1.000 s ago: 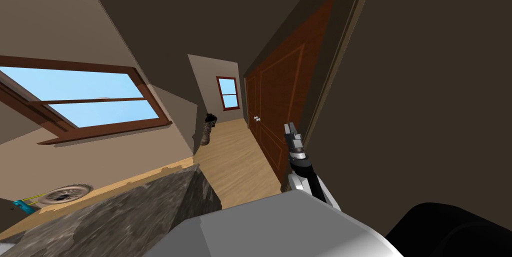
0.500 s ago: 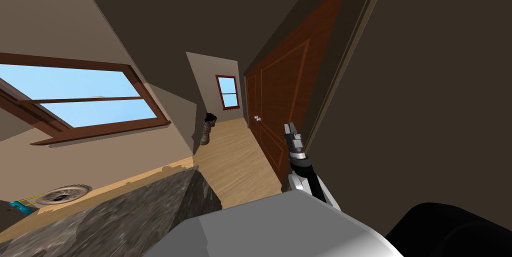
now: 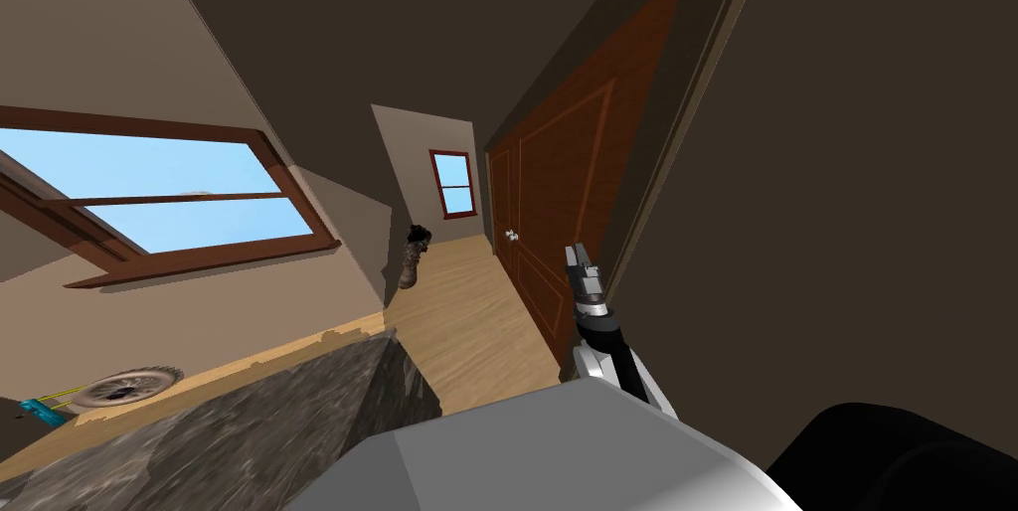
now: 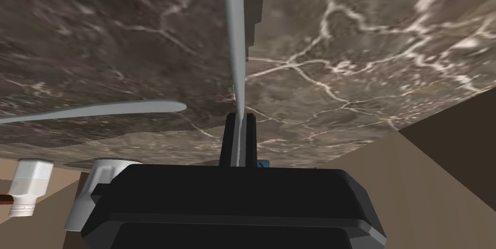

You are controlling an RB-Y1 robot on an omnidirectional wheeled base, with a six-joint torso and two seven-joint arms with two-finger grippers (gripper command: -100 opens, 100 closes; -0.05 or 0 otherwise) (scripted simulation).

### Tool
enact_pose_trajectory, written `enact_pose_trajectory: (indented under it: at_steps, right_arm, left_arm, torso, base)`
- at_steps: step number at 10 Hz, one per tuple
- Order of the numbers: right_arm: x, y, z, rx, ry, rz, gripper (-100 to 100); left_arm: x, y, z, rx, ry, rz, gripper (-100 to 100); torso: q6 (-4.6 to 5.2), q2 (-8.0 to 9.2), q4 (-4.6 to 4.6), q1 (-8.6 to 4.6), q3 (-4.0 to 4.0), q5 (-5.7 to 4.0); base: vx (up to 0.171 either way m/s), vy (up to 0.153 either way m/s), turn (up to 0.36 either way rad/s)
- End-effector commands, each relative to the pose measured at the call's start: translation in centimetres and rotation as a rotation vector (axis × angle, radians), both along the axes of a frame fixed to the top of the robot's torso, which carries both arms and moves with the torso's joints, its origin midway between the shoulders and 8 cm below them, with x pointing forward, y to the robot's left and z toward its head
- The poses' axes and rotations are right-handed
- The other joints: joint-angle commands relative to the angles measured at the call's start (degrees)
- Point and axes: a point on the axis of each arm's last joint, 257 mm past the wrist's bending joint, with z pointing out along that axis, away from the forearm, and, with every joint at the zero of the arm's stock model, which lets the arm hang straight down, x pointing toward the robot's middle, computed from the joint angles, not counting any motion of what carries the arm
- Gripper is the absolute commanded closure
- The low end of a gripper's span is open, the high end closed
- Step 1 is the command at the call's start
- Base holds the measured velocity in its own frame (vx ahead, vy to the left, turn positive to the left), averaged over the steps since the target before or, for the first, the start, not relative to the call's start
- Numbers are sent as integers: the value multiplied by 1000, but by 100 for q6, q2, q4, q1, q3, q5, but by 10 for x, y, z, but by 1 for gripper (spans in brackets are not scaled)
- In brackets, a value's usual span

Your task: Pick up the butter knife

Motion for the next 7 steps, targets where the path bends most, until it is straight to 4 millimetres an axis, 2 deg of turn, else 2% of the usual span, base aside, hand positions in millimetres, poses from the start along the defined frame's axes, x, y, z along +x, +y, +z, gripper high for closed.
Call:
enact_pose_trajectory:
  at_steps: [1, 2, 3, 4, 6, 7]
  right_arm:
    - [0, 0, 0, 0, 0, 0, 0]
    - [0, 0, 0, 0, 0, 0, 0]
    - [0, 0, 0, 0, 0, 0, 0]
    - [0, 0, 0, 0, 0, 0, 0]
    - [0, 0, 0, 0, 0, 0, 0]
    - [0, 0, 0, 0, 0, 0, 0]
  left_arm:
    - [0, 0, 0, 0, 0, 0, 100]
    - [-1, 0, 0, -1, 2, 0, 100]
    - [-1, 0, 0, -1, 2, 0, 0]
    - [0, -1, 10, -1, 2, -4, 100]
    - [0, -1, 11, 1, 1, -5, 100]
    - [0, -2, 11, 0, 2, -5, 0]
  torso:
    - [0, 0, 0, 0, 0, 0]
    - [2, 3, 3, 0, 3, -1]
    - [1, 3, 3, 0, 3, -1]
    - [0, 4, 3, 0, 3, -1]
    - [-1, -4, 1, -11, -1, -5]
    - [-2, -2, 2, -6, 0, -2]
  base:
    - [0, 0, 0]
    - [0, 0, 0]
    - [0, 0, 0]
    - [10, -12, 7]
    - [16, -14, 3]
    - [0, 0, 0]
